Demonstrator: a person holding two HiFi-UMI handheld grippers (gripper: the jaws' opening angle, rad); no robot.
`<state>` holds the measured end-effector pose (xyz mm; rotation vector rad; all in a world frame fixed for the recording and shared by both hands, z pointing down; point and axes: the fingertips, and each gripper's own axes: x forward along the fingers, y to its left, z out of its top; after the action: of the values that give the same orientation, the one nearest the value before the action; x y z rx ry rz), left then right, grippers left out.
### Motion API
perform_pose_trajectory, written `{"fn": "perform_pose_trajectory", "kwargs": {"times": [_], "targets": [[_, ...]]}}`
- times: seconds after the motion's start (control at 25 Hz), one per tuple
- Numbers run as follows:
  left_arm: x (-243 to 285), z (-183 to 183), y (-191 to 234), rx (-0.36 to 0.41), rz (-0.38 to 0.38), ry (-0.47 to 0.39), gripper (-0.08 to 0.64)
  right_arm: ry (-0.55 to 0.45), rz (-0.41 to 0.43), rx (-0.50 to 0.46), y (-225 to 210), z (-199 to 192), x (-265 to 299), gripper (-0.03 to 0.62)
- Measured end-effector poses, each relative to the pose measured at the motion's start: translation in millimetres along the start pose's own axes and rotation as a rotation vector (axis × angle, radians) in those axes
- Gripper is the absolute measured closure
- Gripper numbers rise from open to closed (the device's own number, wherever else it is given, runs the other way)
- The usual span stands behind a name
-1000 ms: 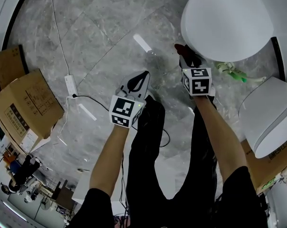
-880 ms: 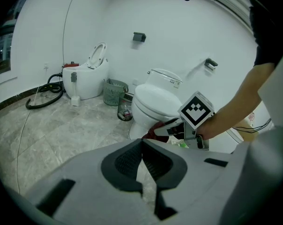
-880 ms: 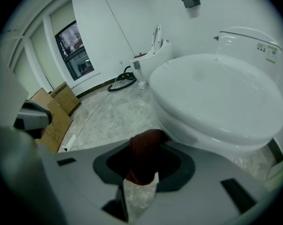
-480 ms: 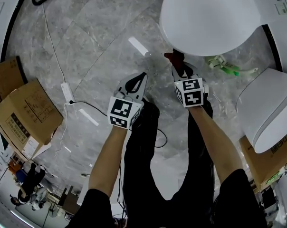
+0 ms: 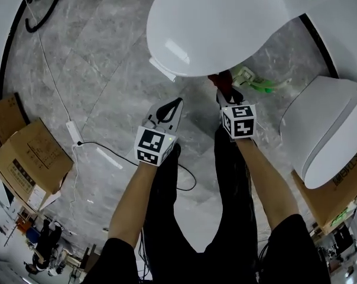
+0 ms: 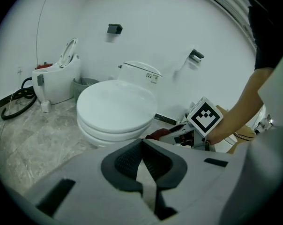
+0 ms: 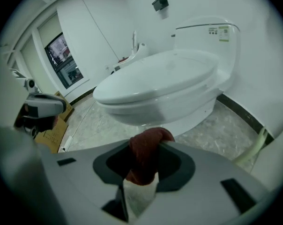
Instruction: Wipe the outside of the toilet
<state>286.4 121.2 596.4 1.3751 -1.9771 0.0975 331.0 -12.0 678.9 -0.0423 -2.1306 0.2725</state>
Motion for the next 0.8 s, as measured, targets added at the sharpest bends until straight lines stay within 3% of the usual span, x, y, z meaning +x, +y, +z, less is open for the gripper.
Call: {"fn": "perform_pose_trajectory", "kwargs": {"times": [0.48,0.8], "targets": [[92.1,32.3,-66.7,0.010,-0.046,0.014,0.560,-0.119,-0.092,0.165,-181.4,52.1,-30.8,0.471],[129.2,37.3,-73.8,-0.005,-0.043,0.035,0.560,-0.199,-0.081,0.260,-252.2,105.7,-12.6,0.471]]}}
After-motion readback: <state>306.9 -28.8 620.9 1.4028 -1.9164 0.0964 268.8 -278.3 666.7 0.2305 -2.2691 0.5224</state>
